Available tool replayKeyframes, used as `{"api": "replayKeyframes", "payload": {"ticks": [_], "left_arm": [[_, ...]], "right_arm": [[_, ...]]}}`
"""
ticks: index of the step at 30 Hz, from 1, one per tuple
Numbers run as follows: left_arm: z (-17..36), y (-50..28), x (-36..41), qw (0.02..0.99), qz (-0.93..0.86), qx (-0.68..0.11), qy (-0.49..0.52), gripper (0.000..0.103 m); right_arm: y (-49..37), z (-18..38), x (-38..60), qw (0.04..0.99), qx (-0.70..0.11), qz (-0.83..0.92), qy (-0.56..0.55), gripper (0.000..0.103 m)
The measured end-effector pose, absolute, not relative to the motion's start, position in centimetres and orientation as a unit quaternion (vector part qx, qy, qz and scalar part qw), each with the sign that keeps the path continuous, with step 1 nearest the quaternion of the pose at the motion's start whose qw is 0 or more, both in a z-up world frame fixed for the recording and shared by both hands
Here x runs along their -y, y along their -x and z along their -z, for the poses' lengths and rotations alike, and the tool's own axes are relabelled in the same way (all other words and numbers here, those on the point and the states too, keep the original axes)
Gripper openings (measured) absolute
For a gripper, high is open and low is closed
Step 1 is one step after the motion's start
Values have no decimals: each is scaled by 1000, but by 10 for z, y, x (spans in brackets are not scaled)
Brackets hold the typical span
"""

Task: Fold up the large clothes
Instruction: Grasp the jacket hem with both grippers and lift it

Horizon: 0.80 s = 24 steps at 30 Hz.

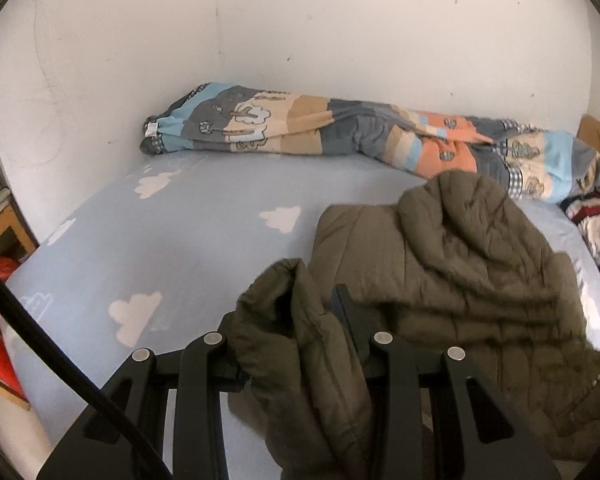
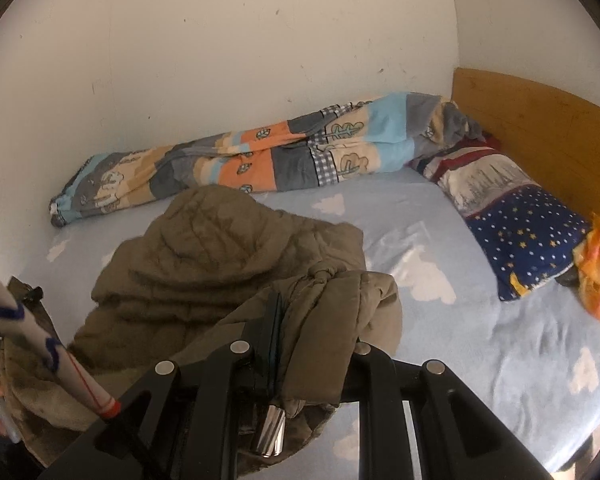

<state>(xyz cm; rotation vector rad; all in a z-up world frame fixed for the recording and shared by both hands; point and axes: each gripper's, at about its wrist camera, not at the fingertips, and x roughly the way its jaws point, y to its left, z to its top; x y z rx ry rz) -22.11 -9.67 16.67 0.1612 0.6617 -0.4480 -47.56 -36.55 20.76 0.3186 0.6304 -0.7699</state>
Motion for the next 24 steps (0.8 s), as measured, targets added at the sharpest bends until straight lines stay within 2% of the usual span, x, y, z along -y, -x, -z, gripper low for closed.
{"api": "replayKeyframes", "payload": {"ticks": [5, 9, 12, 24], "left_arm": [[-184, 208, 99, 925, 214, -310, -55, 34], [-208, 204, 109, 941, 204, -264, -61, 32], [-218, 191, 123, 938, 212, -268, -62, 32], [-189, 144, 136, 938, 174, -298, -19, 32]], "right_arm": [[453, -217, 381, 861, -311, 375, -150, 18], [434, -223, 386, 861, -308, 373, -159, 18], [414, -223, 390, 861, -308, 367, -171, 18], [346, -212, 446, 857, -317, 357, -197, 18]]}}
